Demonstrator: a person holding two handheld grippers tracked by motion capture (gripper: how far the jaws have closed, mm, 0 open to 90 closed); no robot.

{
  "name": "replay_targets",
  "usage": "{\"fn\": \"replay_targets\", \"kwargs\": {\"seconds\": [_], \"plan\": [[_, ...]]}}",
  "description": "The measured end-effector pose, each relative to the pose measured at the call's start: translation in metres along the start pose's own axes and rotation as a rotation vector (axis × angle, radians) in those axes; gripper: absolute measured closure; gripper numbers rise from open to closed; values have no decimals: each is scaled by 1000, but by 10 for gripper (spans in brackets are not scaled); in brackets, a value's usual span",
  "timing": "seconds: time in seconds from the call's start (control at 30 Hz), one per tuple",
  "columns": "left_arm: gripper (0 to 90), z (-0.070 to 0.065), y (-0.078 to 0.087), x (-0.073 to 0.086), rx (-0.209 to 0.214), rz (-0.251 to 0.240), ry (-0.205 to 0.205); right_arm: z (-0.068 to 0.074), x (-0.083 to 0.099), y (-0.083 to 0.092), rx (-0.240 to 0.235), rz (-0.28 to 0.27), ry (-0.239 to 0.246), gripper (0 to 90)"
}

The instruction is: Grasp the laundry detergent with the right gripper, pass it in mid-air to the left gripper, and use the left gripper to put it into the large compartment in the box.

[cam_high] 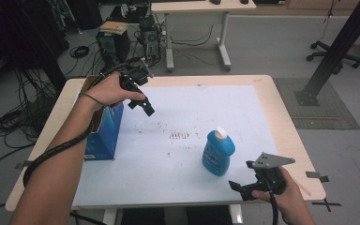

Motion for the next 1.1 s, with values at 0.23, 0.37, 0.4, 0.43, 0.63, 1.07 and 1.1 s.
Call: {"fn": "replay_targets", "kwargs": {"seconds": [0.23, 0.37, 0.4, 0.43, 0.63, 1.07, 1.1], "plan": [[40, -1, -2, -1, 1, -1, 0, 1, -5, -7, 3, -45, 4, 57], [39, -1, -3, -1, 2, 2, -5, 2, -9, -12, -5, -71, 6, 57], [39, -1, -3, -1, 2, 2, -5, 2, -9, -12, -5, -71, 6, 57], [39, -1, -3, -1, 3, 0, -4, 1, -11, -16, -6, -84, 1, 57], [39, -1, -2, -1, 3, 1, -5, 0, -17, -25, -13, -106, -9, 59], [39, 0, -4, 1, 6, 1, -3, -2, -24, -44, -21, -126, -12, 59], [39, 0, -3, 1, 8, -1, -4, -2, -25, -45, -21, -129, -12, 59]]}}
Point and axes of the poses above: each handheld gripper's, and its own axes: y roughly backward along the jaws, x roughly out of its underside, z roughly to its left, the point moved 10 cm from there along -y, roughly forward along the jaws, and after that the axes turned 14 degrees about z, right-handed, at the moved point
